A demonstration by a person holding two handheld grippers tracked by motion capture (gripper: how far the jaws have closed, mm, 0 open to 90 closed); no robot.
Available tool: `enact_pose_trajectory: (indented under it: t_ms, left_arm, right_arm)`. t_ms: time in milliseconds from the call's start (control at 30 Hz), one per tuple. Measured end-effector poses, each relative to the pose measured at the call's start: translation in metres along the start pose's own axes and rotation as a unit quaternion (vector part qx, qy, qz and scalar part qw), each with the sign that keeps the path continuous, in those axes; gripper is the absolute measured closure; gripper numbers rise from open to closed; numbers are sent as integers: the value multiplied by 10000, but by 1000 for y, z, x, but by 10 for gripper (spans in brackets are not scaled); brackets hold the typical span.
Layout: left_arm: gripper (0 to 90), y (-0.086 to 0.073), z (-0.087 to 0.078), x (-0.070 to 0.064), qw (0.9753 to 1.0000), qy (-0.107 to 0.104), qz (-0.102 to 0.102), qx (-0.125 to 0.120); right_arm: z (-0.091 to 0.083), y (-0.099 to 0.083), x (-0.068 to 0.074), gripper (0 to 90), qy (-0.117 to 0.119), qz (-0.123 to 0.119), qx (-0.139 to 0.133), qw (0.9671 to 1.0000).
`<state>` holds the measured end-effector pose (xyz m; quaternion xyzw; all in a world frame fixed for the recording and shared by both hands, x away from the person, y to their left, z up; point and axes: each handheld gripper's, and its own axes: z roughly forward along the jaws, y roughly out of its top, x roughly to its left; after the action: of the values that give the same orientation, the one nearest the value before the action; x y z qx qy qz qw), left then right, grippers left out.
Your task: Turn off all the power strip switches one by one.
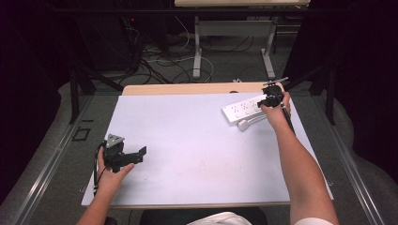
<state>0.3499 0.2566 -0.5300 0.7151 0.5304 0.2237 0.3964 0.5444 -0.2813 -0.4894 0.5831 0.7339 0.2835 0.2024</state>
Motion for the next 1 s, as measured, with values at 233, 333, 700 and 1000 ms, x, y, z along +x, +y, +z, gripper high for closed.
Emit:
enact_pose_trajectory:
  t_ms: [233,333,700,1000]
  left_arm:
    - [0,-1,0,1,10000,24,-13,21]
    - [0,-2,-1,1,10000,33,-27,12]
    - [0,-3,-2,3,10000,45,-44,11]
    - [1,-3,-3,3,9999,68,-87,26]
  right_arm:
    - [11,-1,1,772,6,-48,103,9999]
    - [15,-2,2,783,-14,-13,128,9999]
    - [30,-4,3,807,-31,52,158,9999]
    - [34,-5,9,843,-34,-31,171,9998]
